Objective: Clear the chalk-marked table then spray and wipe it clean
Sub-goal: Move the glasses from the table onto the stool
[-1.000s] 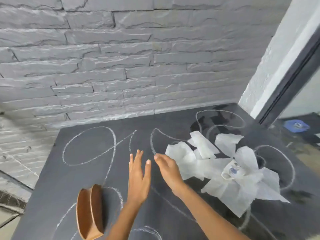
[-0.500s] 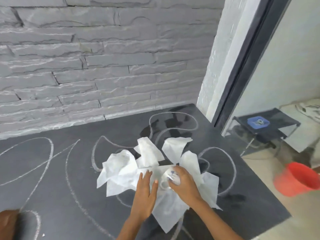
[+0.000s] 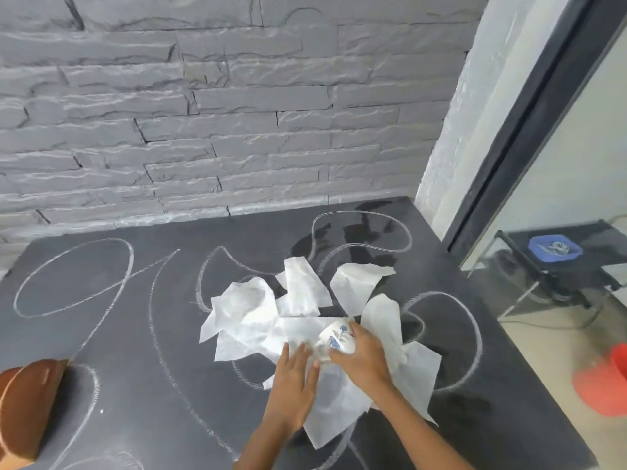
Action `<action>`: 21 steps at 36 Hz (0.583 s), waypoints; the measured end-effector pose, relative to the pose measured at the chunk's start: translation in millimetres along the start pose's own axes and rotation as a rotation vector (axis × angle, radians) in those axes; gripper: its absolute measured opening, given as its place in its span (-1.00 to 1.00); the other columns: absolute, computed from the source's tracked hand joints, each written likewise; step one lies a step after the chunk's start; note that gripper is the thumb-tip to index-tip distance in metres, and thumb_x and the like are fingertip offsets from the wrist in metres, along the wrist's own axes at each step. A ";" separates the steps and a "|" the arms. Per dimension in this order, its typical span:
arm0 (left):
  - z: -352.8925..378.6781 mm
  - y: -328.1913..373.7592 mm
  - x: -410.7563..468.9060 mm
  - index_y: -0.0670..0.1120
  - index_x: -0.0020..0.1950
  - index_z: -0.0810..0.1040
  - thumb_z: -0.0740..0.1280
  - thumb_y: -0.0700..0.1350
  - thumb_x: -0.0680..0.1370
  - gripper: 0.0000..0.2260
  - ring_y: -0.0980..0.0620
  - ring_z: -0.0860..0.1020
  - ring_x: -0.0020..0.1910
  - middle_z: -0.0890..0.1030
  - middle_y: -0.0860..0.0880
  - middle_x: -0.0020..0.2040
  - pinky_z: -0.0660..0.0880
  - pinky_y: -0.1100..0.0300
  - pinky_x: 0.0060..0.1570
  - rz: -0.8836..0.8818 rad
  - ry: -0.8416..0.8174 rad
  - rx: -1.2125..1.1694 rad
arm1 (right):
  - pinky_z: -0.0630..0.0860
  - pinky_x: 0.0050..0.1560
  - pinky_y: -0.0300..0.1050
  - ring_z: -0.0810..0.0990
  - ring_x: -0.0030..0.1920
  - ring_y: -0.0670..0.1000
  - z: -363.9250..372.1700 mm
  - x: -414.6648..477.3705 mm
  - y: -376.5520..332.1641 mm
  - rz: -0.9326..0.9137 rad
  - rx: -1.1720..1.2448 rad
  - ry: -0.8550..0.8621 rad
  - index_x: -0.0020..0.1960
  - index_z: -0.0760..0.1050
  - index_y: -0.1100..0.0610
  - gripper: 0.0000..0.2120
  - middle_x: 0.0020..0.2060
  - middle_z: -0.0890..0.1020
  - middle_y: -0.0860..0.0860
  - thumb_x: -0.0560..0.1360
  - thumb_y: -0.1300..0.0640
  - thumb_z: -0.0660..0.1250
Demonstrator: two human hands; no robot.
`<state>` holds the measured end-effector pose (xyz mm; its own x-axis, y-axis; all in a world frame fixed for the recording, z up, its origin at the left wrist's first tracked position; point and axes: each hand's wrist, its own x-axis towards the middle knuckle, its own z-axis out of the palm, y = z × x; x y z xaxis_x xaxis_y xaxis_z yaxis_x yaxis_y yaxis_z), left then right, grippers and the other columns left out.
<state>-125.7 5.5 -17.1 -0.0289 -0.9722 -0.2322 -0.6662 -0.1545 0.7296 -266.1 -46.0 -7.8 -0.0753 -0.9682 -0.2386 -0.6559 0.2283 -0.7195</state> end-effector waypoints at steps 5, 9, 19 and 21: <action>-7.8 -3.9 -7.2 -0.02 0.50 0.22 0.06 0.03 0.65 -0.58 0.27 -0.20 0.45 0.16 0.14 0.51 -0.03 0.15 0.49 -0.035 0.093 -0.103 | 0.55 0.07 -0.14 0.57 0.08 -0.02 5.0 -0.3 -11.1 -0.062 0.182 0.037 0.29 0.43 0.07 -0.39 0.08 0.59 -0.02 0.29 0.01 0.52; -25.3 -1.2 -21.6 0.16 0.31 0.38 0.08 -0.04 0.65 -0.74 0.34 0.10 0.41 0.36 0.36 0.27 0.17 0.22 0.38 0.010 0.237 -0.243 | 0.57 0.03 -0.17 0.58 0.06 -0.07 19.6 -9.0 -28.3 -0.173 0.273 -0.028 0.24 0.45 0.08 -0.40 0.07 0.59 -0.05 0.24 0.07 0.56; -86.6 -42.8 -102.4 0.20 0.08 0.51 0.08 -0.05 0.65 -0.76 -0.09 0.51 0.16 0.61 0.09 0.03 0.44 0.01 0.14 -0.132 0.601 -0.305 | 0.52 0.08 -0.25 0.57 0.07 -0.14 92.0 -72.1 -87.3 -0.429 0.327 -0.227 0.17 0.48 0.03 -0.39 0.04 0.60 -0.13 0.15 0.13 0.56; -98.3 -63.8 -128.4 0.14 0.12 0.51 0.10 -0.11 0.65 -0.76 -0.06 0.50 0.22 0.62 0.12 0.08 0.41 0.00 0.22 -0.159 0.651 -0.271 | 0.53 0.07 -0.23 0.58 0.05 -0.13 110.9 -92.6 -100.6 -0.473 0.314 -0.274 0.14 0.50 0.04 -0.42 0.01 0.62 -0.13 0.16 0.21 0.57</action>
<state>-6.3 122.9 29.4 0.5593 -0.8287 0.0195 -0.4144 -0.2592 0.8724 -109.7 32.0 14.4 0.3916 -0.9198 0.0235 -0.3160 -0.1584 -0.9355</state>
